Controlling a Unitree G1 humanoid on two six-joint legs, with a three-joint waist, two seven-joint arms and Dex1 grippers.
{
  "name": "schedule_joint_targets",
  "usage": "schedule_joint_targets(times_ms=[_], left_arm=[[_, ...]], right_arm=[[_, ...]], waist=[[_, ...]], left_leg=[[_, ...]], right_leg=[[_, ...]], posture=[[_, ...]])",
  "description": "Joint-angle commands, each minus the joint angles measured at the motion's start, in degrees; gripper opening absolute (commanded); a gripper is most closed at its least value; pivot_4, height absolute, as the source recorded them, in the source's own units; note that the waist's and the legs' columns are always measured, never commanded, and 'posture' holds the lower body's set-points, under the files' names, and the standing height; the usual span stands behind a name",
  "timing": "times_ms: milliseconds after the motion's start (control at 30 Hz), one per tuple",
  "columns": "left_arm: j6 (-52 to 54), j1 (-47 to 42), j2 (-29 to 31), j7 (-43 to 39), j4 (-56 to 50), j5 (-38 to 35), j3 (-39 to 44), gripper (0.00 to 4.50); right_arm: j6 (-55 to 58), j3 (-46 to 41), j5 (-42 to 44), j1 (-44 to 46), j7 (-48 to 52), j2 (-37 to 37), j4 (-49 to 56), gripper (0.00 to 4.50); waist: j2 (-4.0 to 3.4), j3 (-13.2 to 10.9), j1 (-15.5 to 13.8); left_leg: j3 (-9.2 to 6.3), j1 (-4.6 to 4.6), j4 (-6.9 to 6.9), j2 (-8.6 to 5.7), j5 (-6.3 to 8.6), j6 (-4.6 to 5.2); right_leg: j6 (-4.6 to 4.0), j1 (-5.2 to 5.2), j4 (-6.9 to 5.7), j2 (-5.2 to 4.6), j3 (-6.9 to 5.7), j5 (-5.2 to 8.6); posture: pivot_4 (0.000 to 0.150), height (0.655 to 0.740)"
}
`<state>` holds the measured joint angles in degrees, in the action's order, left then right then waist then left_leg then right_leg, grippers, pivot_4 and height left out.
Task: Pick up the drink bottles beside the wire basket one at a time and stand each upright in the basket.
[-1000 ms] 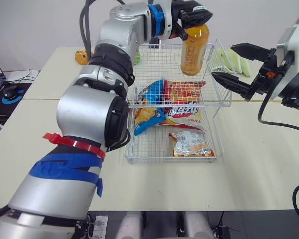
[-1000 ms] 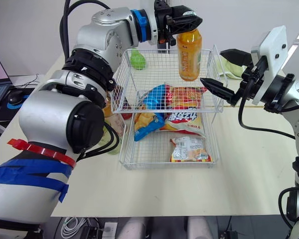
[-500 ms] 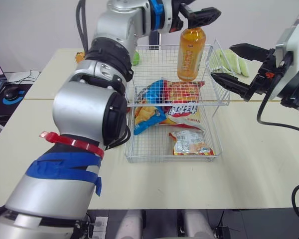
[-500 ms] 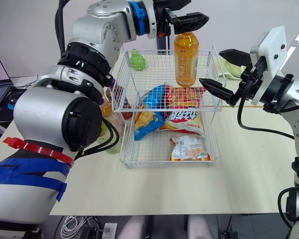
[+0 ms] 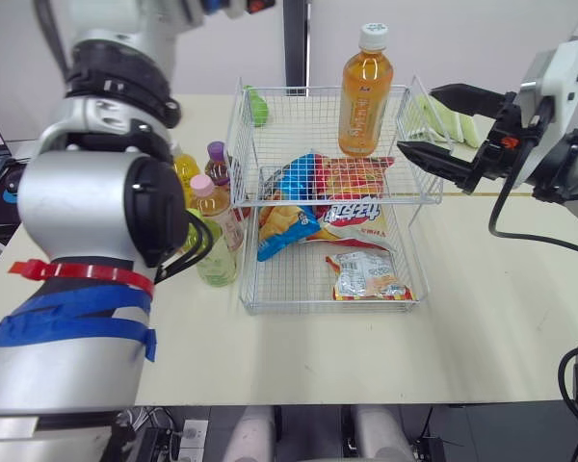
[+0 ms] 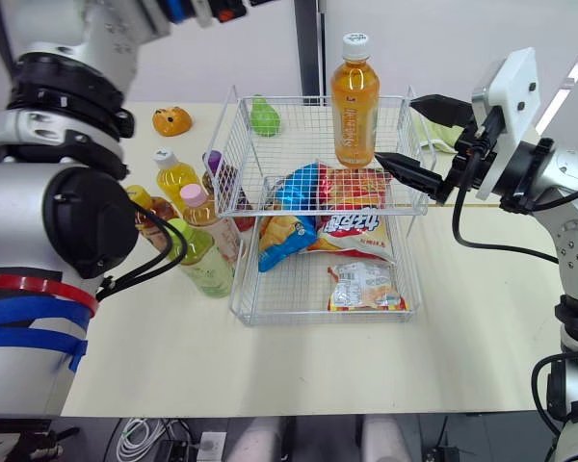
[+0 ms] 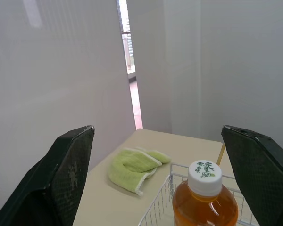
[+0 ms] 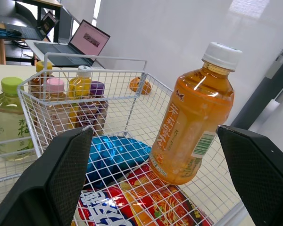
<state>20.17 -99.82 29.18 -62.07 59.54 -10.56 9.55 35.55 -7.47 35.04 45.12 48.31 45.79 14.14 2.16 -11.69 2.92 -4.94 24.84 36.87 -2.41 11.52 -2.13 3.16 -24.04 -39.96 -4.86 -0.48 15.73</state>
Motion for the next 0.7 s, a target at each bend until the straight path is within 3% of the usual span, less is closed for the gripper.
schedule_joint_targets(times_ms=[33, 167, 400, 533, 700], left_arm=[[5.55, 5.17, 5.92, -0.24, -13.00, -2.90, 2.11, 4.45], [13.96, 18.05, 14.37, 0.87, -31.07, -7.25, 6.22, 4.45], [26.24, 39.72, 22.94, 9.44, -52.11, -14.72, 21.33, 4.45], [27.22, 54.62, 23.01, 13.32, -60.67, -17.03, 32.39, 4.45], [29.79, 75.48, 18.39, 16.37, -71.01, -20.30, 45.72, 4.45]], right_arm=[[-1.11, -1.08, 1.96, 2.42, 2.64, -0.05, 0.48, 4.50], [-0.06, -1.38, 4.92, 3.76, 4.85, -1.33, 0.32, 4.50], [-0.38, 1.01, 6.21, 5.59, 7.23, -4.41, -0.74, 4.50], [-1.19, 2.84, 5.58, 7.11, 8.46, -6.54, -1.71, 4.50], [-2.77, 4.59, 4.16, 7.79, 10.33, -8.03, -2.86, 4.50]], waist=[[0.00, 0.00, 0.26], [-0.02, 0.00, 1.36], [-0.02, 0.02, 1.29], [-0.04, 0.03, 0.89], [-0.04, 0.07, 0.29]], left_leg=[[0.00, -0.01, 0.02, 0.01, 0.00, 0.00], [-0.03, -0.03, -0.04, 0.18, 0.00, 0.00], [-0.16, -0.04, 0.09, 0.17, 0.00, 0.00], [-0.17, -0.08, 0.09, 0.18, 0.00, -0.01], [-0.22, -0.11, 0.07, 0.21, 0.00, -0.01]], right_leg=[[0.00, 0.00, -0.03, 0.00, 0.01, 0.00], [-0.01, -0.03, -0.02, 0.02, 0.08, 0.00], [-0.02, 0.02, -0.04, 0.00, 0.05, 0.00], [-0.05, 0.04, -0.08, 0.00, 0.06, -0.02], [-0.09, 0.02, -0.05, -0.01, 0.11, -0.04]], posture=[[0.150, 0.7400], [0.150, 0.7400], [0.150, 0.7400], [0.150, 0.7400], [0.150, 0.7400]])
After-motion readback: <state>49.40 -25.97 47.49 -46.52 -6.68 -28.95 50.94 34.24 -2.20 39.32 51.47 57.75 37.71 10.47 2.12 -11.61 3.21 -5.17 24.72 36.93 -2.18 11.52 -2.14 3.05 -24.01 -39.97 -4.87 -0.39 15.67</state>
